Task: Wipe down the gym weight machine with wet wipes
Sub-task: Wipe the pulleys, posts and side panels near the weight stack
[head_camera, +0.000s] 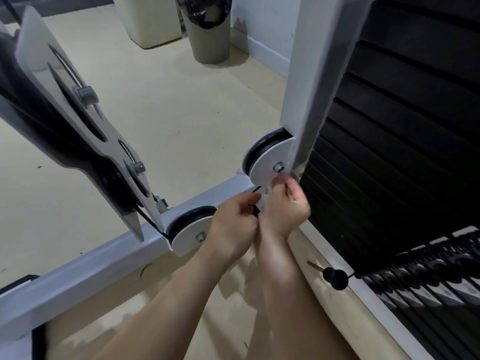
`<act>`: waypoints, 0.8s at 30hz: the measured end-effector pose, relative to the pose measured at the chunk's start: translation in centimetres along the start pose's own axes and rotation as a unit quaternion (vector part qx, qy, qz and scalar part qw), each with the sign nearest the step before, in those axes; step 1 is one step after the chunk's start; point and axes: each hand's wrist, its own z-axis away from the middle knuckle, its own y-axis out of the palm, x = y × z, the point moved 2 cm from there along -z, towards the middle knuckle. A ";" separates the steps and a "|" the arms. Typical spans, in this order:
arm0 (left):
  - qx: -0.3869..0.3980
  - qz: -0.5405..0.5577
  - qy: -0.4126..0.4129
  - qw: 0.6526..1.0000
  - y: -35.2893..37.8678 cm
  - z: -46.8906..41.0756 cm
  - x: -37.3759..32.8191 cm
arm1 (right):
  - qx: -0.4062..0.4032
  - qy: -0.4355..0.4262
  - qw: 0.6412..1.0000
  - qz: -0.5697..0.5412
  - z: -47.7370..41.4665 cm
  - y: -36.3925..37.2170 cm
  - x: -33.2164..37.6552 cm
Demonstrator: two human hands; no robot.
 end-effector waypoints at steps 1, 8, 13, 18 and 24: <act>0.017 0.012 -0.009 1.000 0.4 -0.4 0.3 | 0.003 -0.012 1.000 0.019 0.0 0.1 -0.3; 0.087 0.219 -0.142 0.961 2.7 -2.9 2.8 | 0.087 -0.149 0.962 0.213 -0.8 -2.7 -2.0; 0.100 0.307 -0.181 0.929 5.6 -4.9 3.5 | 0.216 -0.095 0.914 0.331 -1.6 -4.3 -1.7; 0.096 0.287 -0.147 0.942 6.4 -6.4 2.7 | 0.310 -0.056 0.820 0.479 -2.9 -6.0 -2.6; -0.017 0.422 -0.159 0.892 7.0 -6.0 1.8 | 0.301 -0.023 0.880 0.366 -3.8 -4.7 -3.6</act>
